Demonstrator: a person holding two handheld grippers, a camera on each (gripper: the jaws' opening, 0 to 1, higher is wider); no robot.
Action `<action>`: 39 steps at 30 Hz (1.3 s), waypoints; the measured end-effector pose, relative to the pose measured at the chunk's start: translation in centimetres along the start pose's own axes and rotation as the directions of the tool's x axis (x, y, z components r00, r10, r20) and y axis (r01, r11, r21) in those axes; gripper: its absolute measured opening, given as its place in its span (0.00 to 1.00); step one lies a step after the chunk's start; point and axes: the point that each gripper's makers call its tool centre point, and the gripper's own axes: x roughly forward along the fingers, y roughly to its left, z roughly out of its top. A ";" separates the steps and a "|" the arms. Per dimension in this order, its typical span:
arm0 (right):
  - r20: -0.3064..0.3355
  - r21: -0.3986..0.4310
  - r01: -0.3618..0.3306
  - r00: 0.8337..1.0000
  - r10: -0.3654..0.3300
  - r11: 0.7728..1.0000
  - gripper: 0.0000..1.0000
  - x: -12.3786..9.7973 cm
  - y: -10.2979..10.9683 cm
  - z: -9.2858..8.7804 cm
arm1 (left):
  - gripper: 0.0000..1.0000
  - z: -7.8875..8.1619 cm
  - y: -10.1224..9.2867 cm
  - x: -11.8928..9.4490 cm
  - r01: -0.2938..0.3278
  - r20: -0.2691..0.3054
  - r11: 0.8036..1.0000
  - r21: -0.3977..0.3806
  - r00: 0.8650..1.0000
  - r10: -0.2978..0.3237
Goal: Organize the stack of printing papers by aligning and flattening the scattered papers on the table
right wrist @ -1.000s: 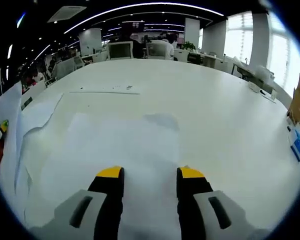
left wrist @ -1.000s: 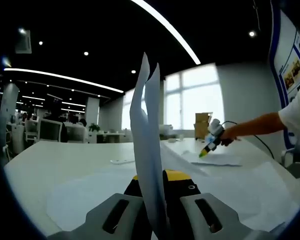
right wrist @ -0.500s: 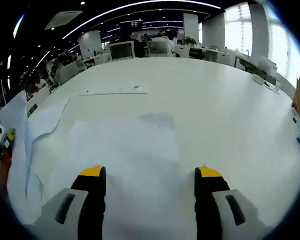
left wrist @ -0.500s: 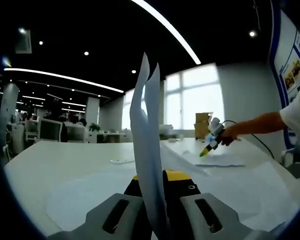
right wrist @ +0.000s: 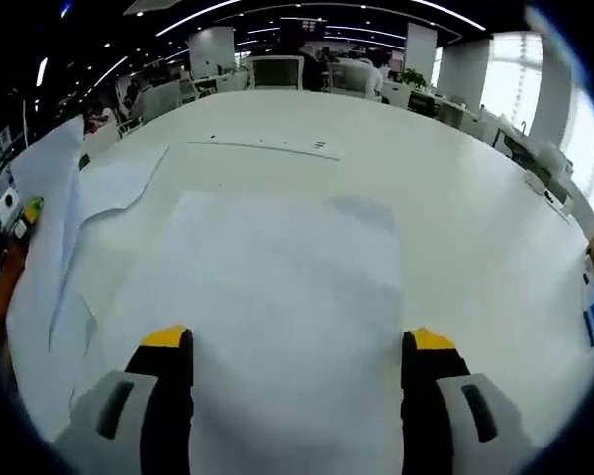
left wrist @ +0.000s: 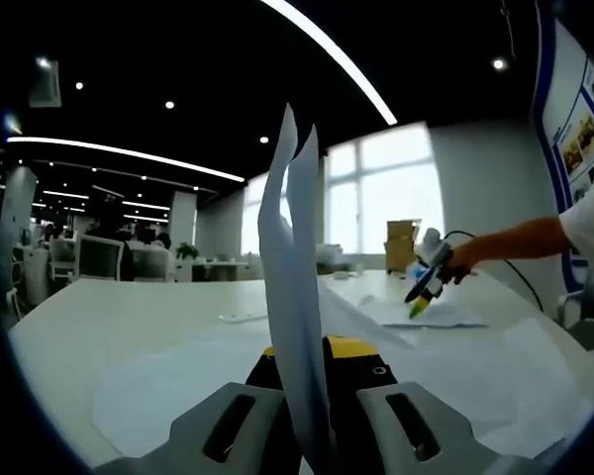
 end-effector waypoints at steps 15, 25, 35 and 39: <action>0.052 0.002 -0.004 0.999 0.003 1.000 0.77 -0.1 -0.4 0.7 | 0.07 0.0 -0.1 -0.1 0.001 -0.001 1.000 0.002 1.000 -0.001; 0.054 -0.016 -0.018 0.998 0.019 1.000 0.64 -0.7 0.6 0.8 | 0.07 0.0 0.0 -0.1 0.001 -0.001 1.000 0.000 1.000 -0.001; 0.029 -0.003 -0.020 0.999 0.021 1.000 0.46 -0.8 0.2 0.5 | 0.07 0.0 0.0 -0.1 0.001 0.000 1.000 -0.003 1.000 -0.001; 0.012 -0.018 -0.027 1.000 0.028 0.999 0.60 -0.8 0.4 0.1 | 0.07 0.0 0.1 -0.1 0.002 0.000 1.000 -0.002 1.000 -0.002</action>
